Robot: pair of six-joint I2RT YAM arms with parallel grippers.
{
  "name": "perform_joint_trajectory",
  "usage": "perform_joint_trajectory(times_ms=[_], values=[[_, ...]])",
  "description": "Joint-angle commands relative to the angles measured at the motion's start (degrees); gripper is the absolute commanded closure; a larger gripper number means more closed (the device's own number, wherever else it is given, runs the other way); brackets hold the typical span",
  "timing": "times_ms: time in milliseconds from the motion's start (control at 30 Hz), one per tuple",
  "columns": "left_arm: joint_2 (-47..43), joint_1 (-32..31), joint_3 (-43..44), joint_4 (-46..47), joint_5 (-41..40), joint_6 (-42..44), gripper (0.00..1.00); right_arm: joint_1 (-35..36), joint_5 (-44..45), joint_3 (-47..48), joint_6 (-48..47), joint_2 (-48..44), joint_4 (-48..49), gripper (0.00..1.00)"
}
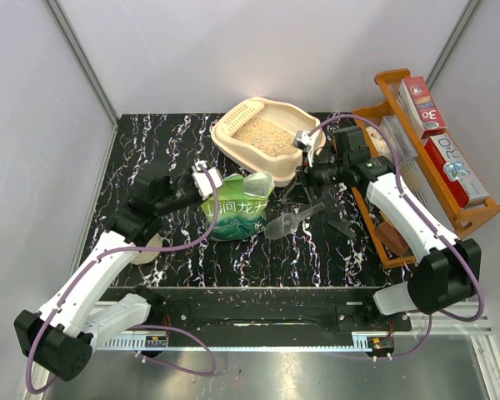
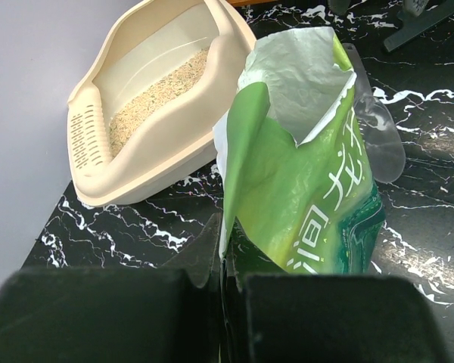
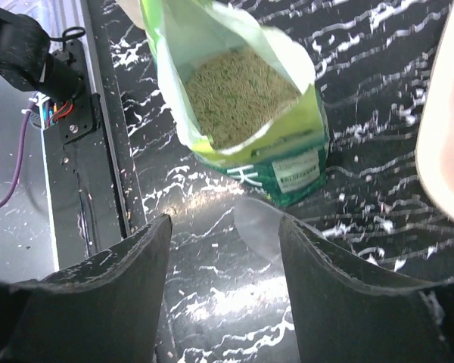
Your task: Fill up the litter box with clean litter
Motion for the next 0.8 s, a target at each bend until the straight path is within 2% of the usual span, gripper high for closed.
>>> perform_joint_trajectory(times_ms=[0,200,533,633,767], values=[[-1.3,-0.1,2.0,3.7,-0.6,-1.8,0.99,1.9,-4.8,-0.9,-1.7,0.0,12.0,0.35],[-1.2,-0.1,2.3,3.2,-0.7,-2.4,0.99,5.9,-4.6,-0.9,0.7,3.2,19.2,0.36],[-1.2,-0.1,2.4,3.4,-1.4,-3.3,0.99,11.3,-4.8,-0.7,0.0,7.2,21.0,0.4],[-1.4,-0.1,2.4,3.2,-1.5,-3.4,0.99,11.4,-3.3,-0.8,0.7,6.9,22.8,0.43],[-1.2,-0.1,2.5,3.2,-1.7,-3.3,0.99,11.4,-1.5,-2.0,1.8,6.5,25.1,0.62]])
